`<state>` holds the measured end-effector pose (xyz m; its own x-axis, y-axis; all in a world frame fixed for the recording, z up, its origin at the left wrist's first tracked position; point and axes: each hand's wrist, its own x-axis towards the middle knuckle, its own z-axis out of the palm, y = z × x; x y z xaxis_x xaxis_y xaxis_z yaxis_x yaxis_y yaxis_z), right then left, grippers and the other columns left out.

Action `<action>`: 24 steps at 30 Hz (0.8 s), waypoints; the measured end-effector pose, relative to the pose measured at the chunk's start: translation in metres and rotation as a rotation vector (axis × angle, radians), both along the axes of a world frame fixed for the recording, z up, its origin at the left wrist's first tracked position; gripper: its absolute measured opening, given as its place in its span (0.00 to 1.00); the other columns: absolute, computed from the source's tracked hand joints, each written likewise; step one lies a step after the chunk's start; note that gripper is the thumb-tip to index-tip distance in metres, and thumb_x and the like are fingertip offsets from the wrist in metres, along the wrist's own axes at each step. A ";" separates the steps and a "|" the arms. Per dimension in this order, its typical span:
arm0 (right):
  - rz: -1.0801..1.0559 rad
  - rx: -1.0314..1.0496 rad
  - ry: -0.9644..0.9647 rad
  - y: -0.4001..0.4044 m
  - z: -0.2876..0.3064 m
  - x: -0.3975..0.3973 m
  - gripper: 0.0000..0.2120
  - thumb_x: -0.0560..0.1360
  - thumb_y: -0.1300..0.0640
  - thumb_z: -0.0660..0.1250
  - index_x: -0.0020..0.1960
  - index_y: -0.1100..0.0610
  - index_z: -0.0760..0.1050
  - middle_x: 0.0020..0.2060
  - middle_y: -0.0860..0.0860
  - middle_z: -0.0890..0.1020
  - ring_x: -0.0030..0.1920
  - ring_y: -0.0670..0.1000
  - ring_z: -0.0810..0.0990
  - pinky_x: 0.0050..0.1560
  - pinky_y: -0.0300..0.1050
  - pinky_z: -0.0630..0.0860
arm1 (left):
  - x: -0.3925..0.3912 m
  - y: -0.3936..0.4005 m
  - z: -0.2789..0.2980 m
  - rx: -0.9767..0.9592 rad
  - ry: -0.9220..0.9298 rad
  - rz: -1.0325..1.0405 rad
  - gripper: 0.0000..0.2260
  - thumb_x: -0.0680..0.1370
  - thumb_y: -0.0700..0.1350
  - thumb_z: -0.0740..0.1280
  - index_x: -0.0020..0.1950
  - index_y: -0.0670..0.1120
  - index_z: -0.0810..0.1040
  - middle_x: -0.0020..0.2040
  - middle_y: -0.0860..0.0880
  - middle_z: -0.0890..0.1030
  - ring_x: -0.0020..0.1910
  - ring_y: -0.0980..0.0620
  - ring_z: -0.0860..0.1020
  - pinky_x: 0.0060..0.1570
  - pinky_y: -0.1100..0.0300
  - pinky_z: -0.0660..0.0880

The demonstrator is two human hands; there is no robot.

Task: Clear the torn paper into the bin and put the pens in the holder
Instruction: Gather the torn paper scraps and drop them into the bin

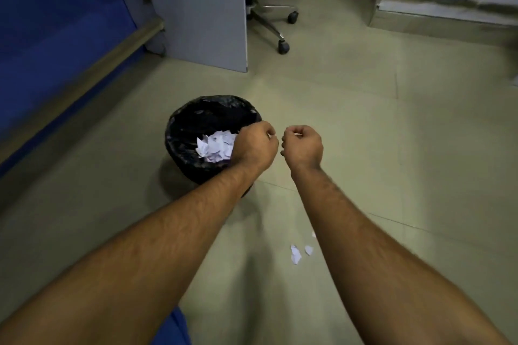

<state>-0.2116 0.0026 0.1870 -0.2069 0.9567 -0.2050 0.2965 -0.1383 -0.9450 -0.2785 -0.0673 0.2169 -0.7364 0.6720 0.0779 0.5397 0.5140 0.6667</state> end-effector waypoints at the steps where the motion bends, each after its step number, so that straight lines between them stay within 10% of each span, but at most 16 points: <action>1: -0.017 -0.014 -0.015 0.004 -0.012 0.015 0.06 0.64 0.49 0.63 0.38 0.47 0.78 0.36 0.47 0.84 0.40 0.52 0.85 0.44 0.54 0.84 | 0.014 0.007 -0.007 -0.040 -0.032 -0.035 0.08 0.74 0.42 0.66 0.48 0.47 0.84 0.47 0.47 0.85 0.48 0.46 0.82 0.47 0.57 0.78; 9: 0.065 -0.065 -0.331 -0.004 -0.105 0.125 0.12 0.72 0.57 0.66 0.54 0.53 0.81 0.45 0.51 0.86 0.49 0.53 0.83 0.50 0.40 0.75 | 0.105 0.009 -0.125 -0.364 -0.253 -0.137 0.13 0.74 0.41 0.68 0.58 0.49 0.81 0.56 0.48 0.83 0.54 0.47 0.80 0.52 0.59 0.76; 14: 0.392 -0.016 -0.662 -0.031 -0.182 0.188 0.21 0.72 0.51 0.71 0.63 0.54 0.76 0.57 0.57 0.80 0.59 0.59 0.78 0.57 0.48 0.75 | 0.136 -0.038 -0.199 -0.684 -0.139 -0.357 0.25 0.70 0.41 0.71 0.67 0.46 0.73 0.64 0.44 0.74 0.63 0.43 0.74 0.59 0.53 0.75; 24: 0.658 0.314 -0.957 -0.041 -0.214 0.190 0.20 0.76 0.47 0.65 0.64 0.55 0.72 0.56 0.57 0.74 0.56 0.60 0.74 0.44 0.49 0.73 | 0.149 -0.058 -0.244 -0.617 0.035 -0.497 0.10 0.79 0.45 0.65 0.57 0.43 0.78 0.55 0.43 0.75 0.51 0.43 0.78 0.52 0.52 0.77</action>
<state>-0.0217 -0.0381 -0.0274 -0.5654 0.7607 -0.3188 0.8236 0.4993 -0.2691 -0.1294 -0.1252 -0.0271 -0.3427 0.8510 -0.3978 0.8185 0.4783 0.3181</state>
